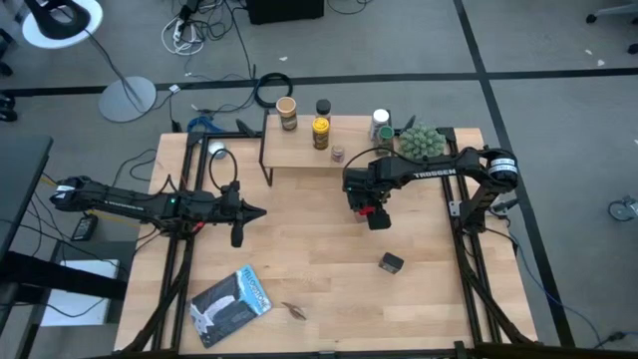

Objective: Shelf spices
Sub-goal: Put the red seasoning can on the shelf

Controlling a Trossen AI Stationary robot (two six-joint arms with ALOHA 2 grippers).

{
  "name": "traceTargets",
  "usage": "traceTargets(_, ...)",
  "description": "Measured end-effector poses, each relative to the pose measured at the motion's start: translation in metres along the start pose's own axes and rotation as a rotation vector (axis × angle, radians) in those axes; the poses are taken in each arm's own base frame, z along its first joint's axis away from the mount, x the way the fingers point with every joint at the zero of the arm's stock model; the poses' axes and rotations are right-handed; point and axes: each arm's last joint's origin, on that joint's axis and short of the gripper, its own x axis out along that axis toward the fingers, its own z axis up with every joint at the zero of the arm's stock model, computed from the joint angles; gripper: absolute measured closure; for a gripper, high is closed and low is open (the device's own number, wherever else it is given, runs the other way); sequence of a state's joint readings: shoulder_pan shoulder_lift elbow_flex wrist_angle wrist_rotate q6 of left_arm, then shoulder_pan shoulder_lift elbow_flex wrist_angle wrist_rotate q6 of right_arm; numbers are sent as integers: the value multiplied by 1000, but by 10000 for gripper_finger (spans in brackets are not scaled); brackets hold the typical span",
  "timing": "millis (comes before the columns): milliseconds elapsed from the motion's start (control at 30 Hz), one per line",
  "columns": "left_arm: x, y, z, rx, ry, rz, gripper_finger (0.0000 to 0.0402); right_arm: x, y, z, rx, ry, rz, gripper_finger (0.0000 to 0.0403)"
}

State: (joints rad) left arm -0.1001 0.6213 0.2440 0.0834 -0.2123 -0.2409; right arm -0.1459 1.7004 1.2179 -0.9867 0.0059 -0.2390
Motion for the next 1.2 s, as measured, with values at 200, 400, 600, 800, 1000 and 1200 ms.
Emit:
traceTargets(200,0,0,0,0,1,-1,401,0,0,2,0,-18,-4,138)
traceTargets(400,0,0,0,0,0,-1,401,0,0,2,0,-22,10,174)
traceTargets(600,0,0,0,0,1,-1,401,0,0,2,0,-24,17,169)
traceTargets(800,0,0,0,0,1,-1,401,0,1,1,3,-23,24,164)
traceTargets(1000,0,0,0,1,1,-1,401,-8,1,0,36,11,32,178)
traceTargets(1200,0,0,0,1,2,-3,401,-32,-1,9,60,-12,24,162)
